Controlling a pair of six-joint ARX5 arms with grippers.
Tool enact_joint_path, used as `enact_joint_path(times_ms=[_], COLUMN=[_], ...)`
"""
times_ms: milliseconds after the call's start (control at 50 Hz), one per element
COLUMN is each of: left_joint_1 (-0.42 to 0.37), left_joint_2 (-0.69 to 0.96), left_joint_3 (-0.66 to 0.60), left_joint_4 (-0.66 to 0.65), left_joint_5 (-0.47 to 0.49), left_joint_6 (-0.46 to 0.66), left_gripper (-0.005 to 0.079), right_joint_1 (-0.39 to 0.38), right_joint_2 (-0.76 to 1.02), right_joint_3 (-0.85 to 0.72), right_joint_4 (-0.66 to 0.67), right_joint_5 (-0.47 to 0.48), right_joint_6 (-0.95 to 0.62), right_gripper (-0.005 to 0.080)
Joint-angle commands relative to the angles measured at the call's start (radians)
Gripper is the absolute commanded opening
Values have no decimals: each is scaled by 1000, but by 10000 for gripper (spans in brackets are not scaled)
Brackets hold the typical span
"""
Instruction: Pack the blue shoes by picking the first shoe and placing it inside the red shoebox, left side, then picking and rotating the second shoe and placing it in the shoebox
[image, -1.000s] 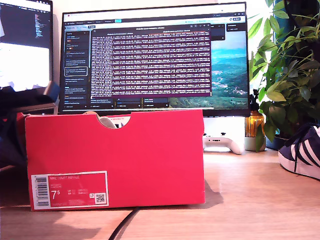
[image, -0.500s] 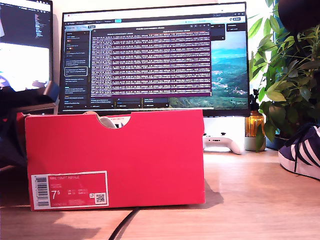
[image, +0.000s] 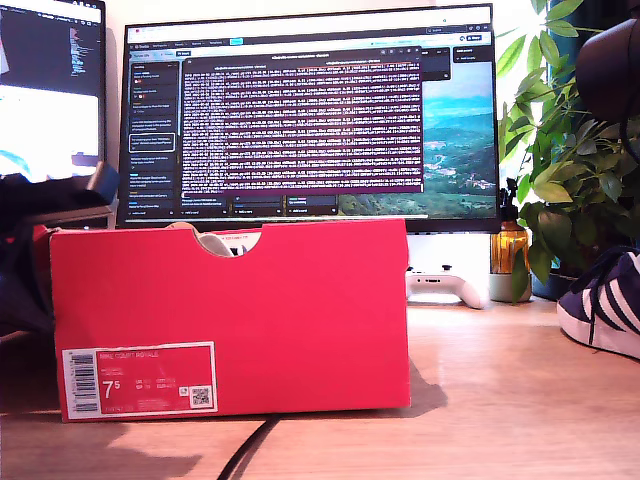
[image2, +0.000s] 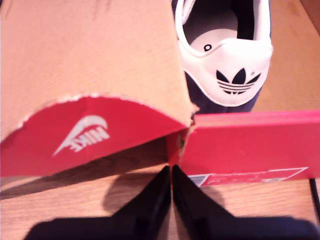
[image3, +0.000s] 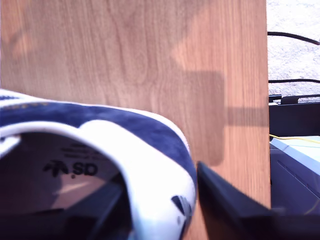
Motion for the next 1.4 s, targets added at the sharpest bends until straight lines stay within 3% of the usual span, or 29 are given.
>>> enact_joint_path(times_ms=[0, 180, 300, 380, 440, 460, 480, 680, 800, 1000, 1180, 1380], left_joint_1=[1, 1, 1, 1, 1, 1, 1, 1, 1, 1, 1, 1], left_joint_2=[5, 5, 5, 5, 5, 5, 5, 5, 5, 5, 5, 5], left_joint_3=[-16, -16, -16, -16, -16, -16, -16, -16, -16, -16, -16, -16], left_joint_4=[3, 3, 2, 2, 3, 3, 2, 2, 2, 2, 3, 2], left_joint_5=[-2, -2, -2, -2, -2, -2, -2, -2, -2, -2, -2, -2], left_joint_6=[4, 4, 4, 4, 4, 4, 4, 4, 4, 4, 4, 4], left_gripper=[-19, -20, -19, -19, -20, -20, -19, -19, -19, -19, -20, -19], right_joint_1=[-11, -28, -28, -28, -28, -28, -28, -26, -24, -24, -6, 27], right_joint_2=[8, 7, 7, 7, 7, 7, 7, 7, 7, 7, 9, 22], right_joint_3=[-11, 90, 194, 269, 325, 347, 365, 555, 650, 762, 805, 805], right_joint_4=[-27, -85, -134, -155, -169, -178, -187, -229, -207, -134, -69, 93], right_joint_5=[10, 93, 200, 250, 259, 257, 255, 225, 153, -68, -180, -284], right_joint_6=[-59, -296, -538, -809, -1008, -1008, -1151, -1571, -1830, -2105, -2279, -2356], right_gripper=[-13, -13, -13, -13, -13, -13, -13, -13, -13, -13, -13, -13])
